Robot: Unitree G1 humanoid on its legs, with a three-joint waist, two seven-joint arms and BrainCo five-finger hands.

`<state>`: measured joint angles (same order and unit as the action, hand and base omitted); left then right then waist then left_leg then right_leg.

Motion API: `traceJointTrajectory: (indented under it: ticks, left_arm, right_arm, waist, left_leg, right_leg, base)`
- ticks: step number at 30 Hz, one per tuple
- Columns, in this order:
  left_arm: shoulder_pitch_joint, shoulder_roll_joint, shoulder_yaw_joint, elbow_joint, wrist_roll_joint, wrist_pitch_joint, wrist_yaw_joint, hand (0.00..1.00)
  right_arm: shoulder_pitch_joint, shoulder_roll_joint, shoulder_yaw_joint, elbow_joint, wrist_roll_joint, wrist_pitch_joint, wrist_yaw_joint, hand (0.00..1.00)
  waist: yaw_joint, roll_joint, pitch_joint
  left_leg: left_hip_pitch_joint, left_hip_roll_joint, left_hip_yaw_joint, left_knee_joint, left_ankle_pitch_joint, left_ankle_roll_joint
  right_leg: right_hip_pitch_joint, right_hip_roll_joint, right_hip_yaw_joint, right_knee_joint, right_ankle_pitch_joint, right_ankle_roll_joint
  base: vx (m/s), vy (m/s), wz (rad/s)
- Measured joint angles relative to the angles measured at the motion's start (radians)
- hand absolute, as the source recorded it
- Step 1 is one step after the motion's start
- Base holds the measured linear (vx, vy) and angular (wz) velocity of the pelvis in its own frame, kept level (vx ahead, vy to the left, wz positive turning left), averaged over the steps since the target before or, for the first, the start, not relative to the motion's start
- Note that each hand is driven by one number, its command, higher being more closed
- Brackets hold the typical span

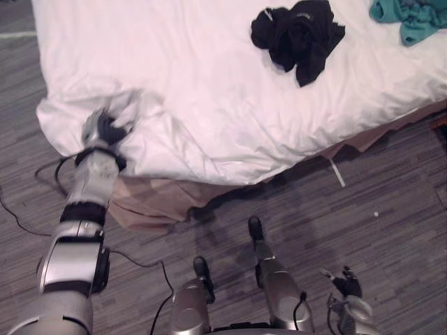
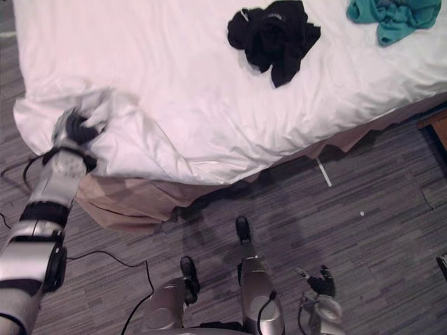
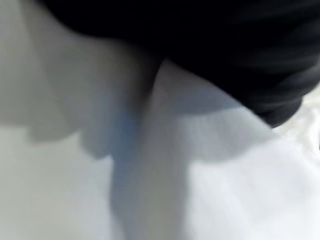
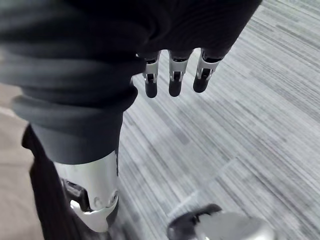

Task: Tidy the bed and pick cloth on bed and put in laundry

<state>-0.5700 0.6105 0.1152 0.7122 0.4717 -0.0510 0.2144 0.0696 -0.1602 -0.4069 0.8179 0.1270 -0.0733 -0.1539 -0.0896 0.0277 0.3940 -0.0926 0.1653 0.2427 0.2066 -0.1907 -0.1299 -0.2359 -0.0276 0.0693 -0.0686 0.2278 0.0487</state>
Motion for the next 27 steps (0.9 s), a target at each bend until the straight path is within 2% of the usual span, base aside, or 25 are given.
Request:
traceJointTrajectory:
  ticks: [1, 2, 4, 5, 7, 9, 12, 16, 17, 18, 19, 23, 25, 27]
  left_arm:
    - [0.076, -0.001, 0.036, -0.039, -0.009, 0.000, 0.001, 1.00]
    - [0.202, -0.016, 0.095, -0.084, -0.040, 0.000, 0.003, 0.00]
    - [0.323, -0.054, 0.159, -0.115, -0.071, 0.000, 0.005, 0.00]
    - [0.424, -0.107, 0.235, -0.129, -0.093, 0.005, 0.010, 0.00]
    - [0.513, -0.148, 0.317, -0.130, -0.119, 0.024, 0.025, 0.00]
    - [0.626, -0.204, 0.416, -0.128, -0.158, 0.048, 0.054, 0.00]
    - [0.714, -0.280, 0.480, -0.095, -0.196, 0.055, 0.073, 0.00]
    - [0.779, -0.370, 0.486, -0.016, -0.227, 0.056, 0.079, 0.00]
    - [0.793, -0.400, 0.485, 0.018, -0.242, 0.056, 0.083, 0.00]
    - [0.796, -0.407, 0.485, 0.026, -0.247, 0.055, 0.084, 0.00]
    - [0.813, -0.450, 0.477, 0.085, -0.279, 0.053, 0.091, 0.00]
    - [0.803, -0.501, 0.452, 0.156, -0.320, 0.043, 0.090, 0.00]
    - [0.784, -0.522, 0.425, 0.168, -0.346, 0.043, 0.090, 0.00]
    - [0.744, -0.525, 0.394, 0.166, -0.356, 0.042, 0.091, 0.00]
  right_arm:
    - [0.015, -0.011, -0.026, -0.020, -0.001, 0.006, -0.001, 0.00]
    - [0.043, -0.030, -0.075, -0.051, -0.002, 0.013, -0.009, 0.00]
    - [0.065, -0.054, -0.130, -0.083, -0.004, 0.022, -0.022, 0.00]
    - [0.085, -0.078, -0.174, -0.130, -0.017, 0.034, -0.023, 0.00]
    - [0.086, -0.098, -0.194, -0.175, -0.029, 0.041, -0.025, 0.00]
    - [0.084, -0.119, -0.224, -0.258, -0.062, 0.043, -0.030, 0.00]
    - [0.055, -0.137, -0.243, -0.343, -0.103, 0.053, -0.056, 0.00]
    - [-0.010, -0.166, -0.208, -0.433, -0.149, 0.053, -0.074, 0.00]
    - [-0.042, -0.182, -0.159, -0.456, -0.164, 0.052, -0.089, 1.00]
    - [-0.051, -0.184, -0.148, -0.461, -0.168, 0.052, -0.091, 1.00]
    - [-0.132, -0.211, -0.039, -0.519, -0.179, 0.050, -0.105, 1.00]
    - [-0.303, -0.262, 0.136, -0.569, -0.222, 0.040, -0.107, 1.00]
    - [-0.415, -0.285, 0.229, -0.572, -0.239, 0.037, -0.106, 1.00]
    - [-0.553, -0.313, 0.326, -0.565, -0.245, 0.034, -0.105, 1.00]
  waist:
    - [0.004, 0.006, -0.018]
    - [0.017, 0.020, -0.053]
    - [0.035, 0.032, -0.081]
    - [0.052, 0.042, -0.124]
    - [0.055, 0.042, -0.166]
    - [0.080, 0.043, -0.208]
    - [0.099, 0.041, -0.228]
    - [0.105, 0.030, -0.231]
    - [0.105, 0.023, -0.228]
    - [0.105, 0.021, -0.227]
    - [0.105, 0.004, -0.221]
    - [0.107, -0.021, -0.189]
    - [0.115, -0.022, -0.149]
    - [0.135, -0.020, -0.087]
  left_leg:
    - [0.002, 0.000, -0.007, 0.000, 0.000, 0.000]
    - [0.014, -0.001, -0.021, -0.008, 0.001, 0.000]
    - [0.053, -0.002, -0.031, -0.028, 0.003, -0.003]
    - [0.080, -0.007, -0.044, -0.047, 0.004, -0.005]
    - [0.103, -0.009, -0.050, -0.069, 0.008, -0.011]
    - [0.127, -0.013, -0.060, -0.093, 0.017, -0.010]
    - [0.137, -0.030, -0.088, -0.118, 0.032, -0.004]
    - [0.136, -0.043, -0.101, -0.140, 0.049, -0.008]
    - [0.135, -0.042, -0.101, -0.139, 0.049, -0.008]
    - [0.134, -0.042, -0.101, -0.139, 0.049, -0.008]
    - [0.110, -0.043, -0.104, -0.136, 0.057, -0.007]
    - [0.057, -0.044, -0.118, -0.128, 0.077, -0.009]
    - [0.023, -0.043, -0.144, -0.108, 0.080, -0.012]
    - [-0.034, -0.043, -0.175, -0.076, 0.082, -0.014]
  right_leg:
    - [0.006, -0.001, -0.008, 0.000, -0.003, -0.002]
    - [0.022, -0.002, -0.020, -0.002, -0.008, -0.005]
    - [0.058, -0.002, -0.033, -0.004, -0.020, -0.005]
    - [0.086, -0.003, -0.044, -0.009, -0.026, -0.005]
    - [0.115, -0.008, -0.058, -0.029, -0.027, -0.005]
    - [0.136, -0.014, -0.071, -0.030, -0.036, 0.001]
    - [0.152, -0.029, -0.102, -0.031, -0.044, 0.008]
    - [0.152, -0.046, -0.123, -0.033, -0.046, 0.007]
    - [0.150, -0.048, -0.123, -0.034, -0.048, 0.005]
    - [0.149, -0.048, -0.123, -0.034, -0.047, 0.005]
    - [0.127, -0.051, -0.122, -0.031, -0.042, 0.005]
    - [0.085, -0.054, -0.128, -0.030, -0.028, 0.010]
    - [0.073, -0.055, -0.152, -0.030, -0.023, 0.006]
    - [0.046, -0.054, -0.181, -0.030, -0.016, 0.000]
  base:
    - [-0.01, -0.009, 0.24]
    - [0.01, -0.006, 0.22]
    - [0.01, 0.007, 0.24]
    - [0.00, 0.023, 0.26]
    - [0.01, 0.029, 0.20]
    - [-0.01, 0.028, 0.19]
    - [-0.04, 0.036, 0.32]
    - [-0.05, 0.029, 0.21]
    - [-0.05, 0.020, 0.01]
    - [-0.06, 0.004, -0.02]
    - [-0.04, -0.012, 0.01]
    - [-0.04, -0.023, 0.11]
    - [-0.04, -0.018, 0.33]
    - [-0.05, -0.015, 0.39]
